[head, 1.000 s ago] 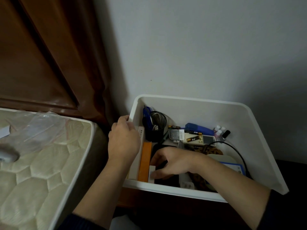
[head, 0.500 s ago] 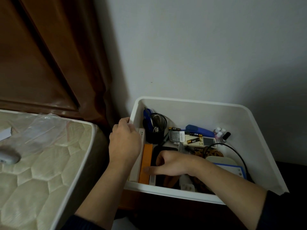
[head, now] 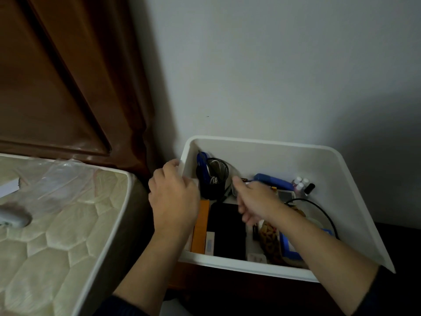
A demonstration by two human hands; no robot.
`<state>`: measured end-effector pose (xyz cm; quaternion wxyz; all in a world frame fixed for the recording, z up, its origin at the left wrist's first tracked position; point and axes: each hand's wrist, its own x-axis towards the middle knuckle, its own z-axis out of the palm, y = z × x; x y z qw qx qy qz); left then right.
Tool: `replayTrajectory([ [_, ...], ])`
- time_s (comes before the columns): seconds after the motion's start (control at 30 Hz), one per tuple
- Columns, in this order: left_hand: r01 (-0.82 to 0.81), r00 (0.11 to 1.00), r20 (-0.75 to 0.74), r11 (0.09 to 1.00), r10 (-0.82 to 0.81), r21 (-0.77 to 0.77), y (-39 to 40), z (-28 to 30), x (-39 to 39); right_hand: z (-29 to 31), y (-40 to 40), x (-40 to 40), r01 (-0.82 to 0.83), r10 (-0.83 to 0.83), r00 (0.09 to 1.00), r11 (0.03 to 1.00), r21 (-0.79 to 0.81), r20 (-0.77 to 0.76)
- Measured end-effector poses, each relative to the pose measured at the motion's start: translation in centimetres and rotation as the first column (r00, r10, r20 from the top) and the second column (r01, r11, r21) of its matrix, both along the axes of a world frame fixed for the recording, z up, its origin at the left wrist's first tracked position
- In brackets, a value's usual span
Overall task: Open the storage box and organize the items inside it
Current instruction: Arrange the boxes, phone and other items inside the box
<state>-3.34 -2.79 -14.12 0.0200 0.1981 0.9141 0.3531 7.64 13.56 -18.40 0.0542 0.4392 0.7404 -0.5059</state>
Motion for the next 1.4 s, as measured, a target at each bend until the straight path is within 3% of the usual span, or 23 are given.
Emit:
replayTrajectory([
  [0.07, 0.086, 0.973, -0.214, 0.996, -0.088, -0.022, 0.2, 0.1, 1.5, 0.5, 1.8, 0.5, 0.052, -0.042, 0.998, 0.969, 0.243, -0.048],
  [0.17, 0.293, 0.903, -0.337, 0.956, -0.265, 0.033, 0.9, 0.0, 2.2, 1.0, 3.9, 1.3, 0.019, -0.039, 0.999, 0.864, 0.504, 0.029],
  [0.27, 0.549, 0.826, -0.146, 0.836, -0.544, -0.006, 1.5, -0.5, 1.9, 0.9, 5.0, 1.8, -0.033, -0.025, 0.995, 0.826, 0.563, 0.095],
  [0.33, 0.670, 0.739, 0.025, 0.730, -0.673, -0.138, 2.3, -1.2, 1.8, 0.3, 4.9, 1.9, -0.074, 0.028, 0.995, 0.821, 0.566, 0.091],
  [0.43, 0.740, 0.656, 0.209, 0.564, -0.725, -0.365, 4.1, -2.3, 2.0, -0.4, 4.2, 1.4, -0.257, 0.189, 0.966, 0.747, 0.613, 0.174],
  [0.53, 0.745, 0.645, 0.331, 0.472, -0.689, -0.471, 5.7, -3.7, 2.0, -1.1, 3.7, 0.5, -0.458, 0.330, 0.889, 0.646, 0.611, 0.318],
  [0.67, 0.738, 0.668, 0.377, 0.509, -0.641, -0.442, 6.4, -5.7, 1.3, -2.0, 3.8, -0.7, -0.620, 0.408, 0.784, 0.492, 0.611, 0.467],
  [0.9, 0.749, 0.663, 0.451, 0.533, -0.597, -0.394, 6.6, -7.1, 0.5, -3.6, 4.4, -2.1, -0.619, 0.316, 0.785, 0.401, 0.675, 0.532],
  [1.17, 0.712, 0.702, 0.445, 0.578, -0.556, -0.400, 6.7, -7.2, 0.2, -4.0, 4.6, -2.0, -0.588, 0.290, 0.809, 0.436, 0.681, 0.512],
  [1.33, 0.703, 0.707, 0.465, 0.599, -0.533, -0.382, 6.8, -6.6, 0.3, -4.1, 4.0, -1.9, -0.623, 0.275, 0.782, 0.332, 0.708, 0.559],
  [1.4, 0.706, 0.704, 0.471, 0.597, -0.532, -0.382, 6.7, -6.4, 0.3, -3.8, 3.8, -1.9, -0.631, 0.286, 0.775, 0.338, 0.698, 0.563],
])
